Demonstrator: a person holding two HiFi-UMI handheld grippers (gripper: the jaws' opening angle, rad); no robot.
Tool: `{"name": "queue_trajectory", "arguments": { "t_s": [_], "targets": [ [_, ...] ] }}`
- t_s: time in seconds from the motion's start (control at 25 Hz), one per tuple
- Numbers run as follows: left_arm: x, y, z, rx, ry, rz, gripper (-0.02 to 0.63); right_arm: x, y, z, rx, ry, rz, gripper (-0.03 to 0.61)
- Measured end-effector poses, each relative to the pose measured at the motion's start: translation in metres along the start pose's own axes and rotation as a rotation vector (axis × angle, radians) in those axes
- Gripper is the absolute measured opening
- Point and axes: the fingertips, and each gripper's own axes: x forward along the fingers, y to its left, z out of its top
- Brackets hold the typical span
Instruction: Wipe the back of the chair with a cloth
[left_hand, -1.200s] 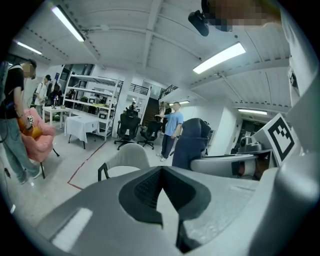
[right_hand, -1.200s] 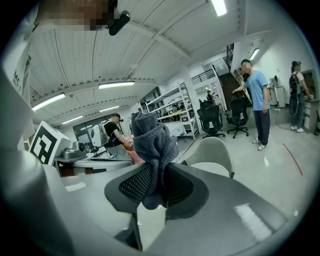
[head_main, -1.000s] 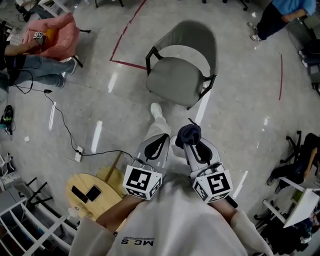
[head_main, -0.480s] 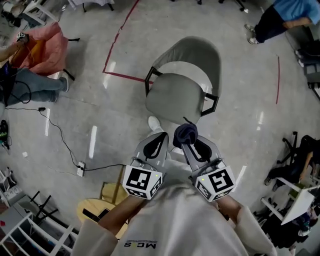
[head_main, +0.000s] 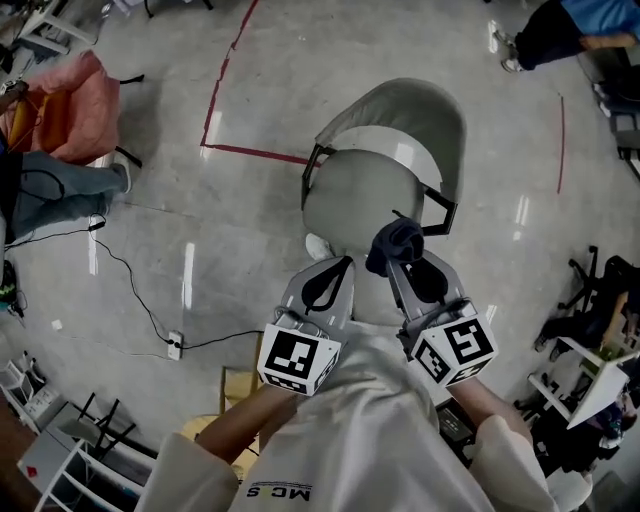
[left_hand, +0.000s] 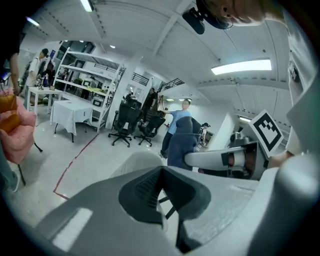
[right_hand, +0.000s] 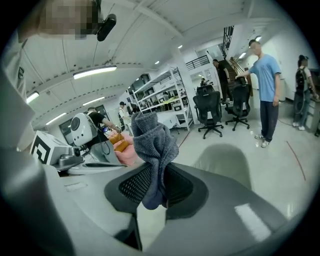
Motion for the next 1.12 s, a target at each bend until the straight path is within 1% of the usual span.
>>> {"name": "queue_trajectory", "arguments": {
  "t_s": [0.08, 0.16, 0.32, 0.48, 0.6, 0.8, 1.12],
  "targets": [
    [0.011, 0.011, 0.003, -0.002, 0.002, -0.008, 0.000, 0.013, -0.002, 0.000, -0.038, 0.010, -0.001, 0.100],
    [0.020, 0.017, 0.004, 0.003, 0.007, -0.012, 0.000, 0.023, -0.005, -0.008, -0.039, 0.033, -0.007, 0.100],
    [0.033, 0.032, -0.005, 0.006, 0.030, 0.010, 0.000, 0.040, -0.014, -0.025, 0.016, 0.070, -0.020, 0.100],
    [0.048, 0.055, -0.013, 0.015, 0.051, 0.040, 0.000, 0.068, -0.028, -0.036, 0.118, 0.089, -0.023, 0.100],
    [0.059, 0.066, -0.019, 0.028, 0.067, 0.051, 0.000, 0.088, -0.040, -0.043, 0.166, 0.102, -0.027, 0.100],
    [0.085, 0.081, -0.031, 0.031, 0.088, 0.059, 0.000, 0.114, -0.070, -0.052, 0.203, 0.096, -0.046, 0.100],
    [0.132, 0.118, -0.051, 0.067, 0.127, 0.091, 0.000, 0.156, -0.123, -0.077, 0.282, 0.106, -0.085, 0.100]
  ]
}}
